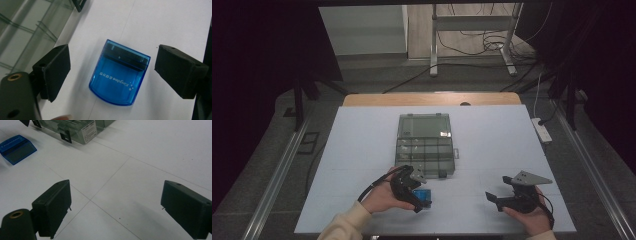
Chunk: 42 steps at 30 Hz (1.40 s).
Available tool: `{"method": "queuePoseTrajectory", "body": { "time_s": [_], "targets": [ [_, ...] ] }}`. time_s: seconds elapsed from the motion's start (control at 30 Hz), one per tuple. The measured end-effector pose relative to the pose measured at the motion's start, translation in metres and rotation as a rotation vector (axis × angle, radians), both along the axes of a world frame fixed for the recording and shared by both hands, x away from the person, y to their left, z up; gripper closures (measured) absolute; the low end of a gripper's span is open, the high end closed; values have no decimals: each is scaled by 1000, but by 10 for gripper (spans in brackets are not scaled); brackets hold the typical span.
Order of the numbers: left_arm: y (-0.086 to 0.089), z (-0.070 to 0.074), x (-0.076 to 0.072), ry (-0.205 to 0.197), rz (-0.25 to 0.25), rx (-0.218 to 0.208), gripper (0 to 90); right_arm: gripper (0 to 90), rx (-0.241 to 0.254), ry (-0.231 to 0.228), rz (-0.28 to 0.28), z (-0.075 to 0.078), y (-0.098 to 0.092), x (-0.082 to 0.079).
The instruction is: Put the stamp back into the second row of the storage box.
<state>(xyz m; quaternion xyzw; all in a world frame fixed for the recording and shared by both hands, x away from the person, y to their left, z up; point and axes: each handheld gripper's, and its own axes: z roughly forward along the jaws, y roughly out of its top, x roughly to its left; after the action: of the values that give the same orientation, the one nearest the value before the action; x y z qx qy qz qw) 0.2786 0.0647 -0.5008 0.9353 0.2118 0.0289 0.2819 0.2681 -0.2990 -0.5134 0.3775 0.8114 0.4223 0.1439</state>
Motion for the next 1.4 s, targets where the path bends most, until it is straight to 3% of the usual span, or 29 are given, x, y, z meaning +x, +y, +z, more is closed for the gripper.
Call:
{"method": "queuePoseTrajectory", "body": {
  "time_s": [0.6, 0.83, 1.13, 1.4],
  "targets": [
    [-12, -13, -3, 15, -46, 66, 178, 100, 1, 3, 1, -1, 0, 0],
    [-14, -16, -7, -30, -78, 101, 293, 100, 0, 1, 1, 0, 0, 0],
    [-13, -15, -11, -67, -110, 101, 400, 100, -3, 2, 2, 0, 0, 0],
    [-12, -13, -11, -68, -107, 94, 407, 100, -2, 1, 2, -1, 0, 0]
  ]
}}
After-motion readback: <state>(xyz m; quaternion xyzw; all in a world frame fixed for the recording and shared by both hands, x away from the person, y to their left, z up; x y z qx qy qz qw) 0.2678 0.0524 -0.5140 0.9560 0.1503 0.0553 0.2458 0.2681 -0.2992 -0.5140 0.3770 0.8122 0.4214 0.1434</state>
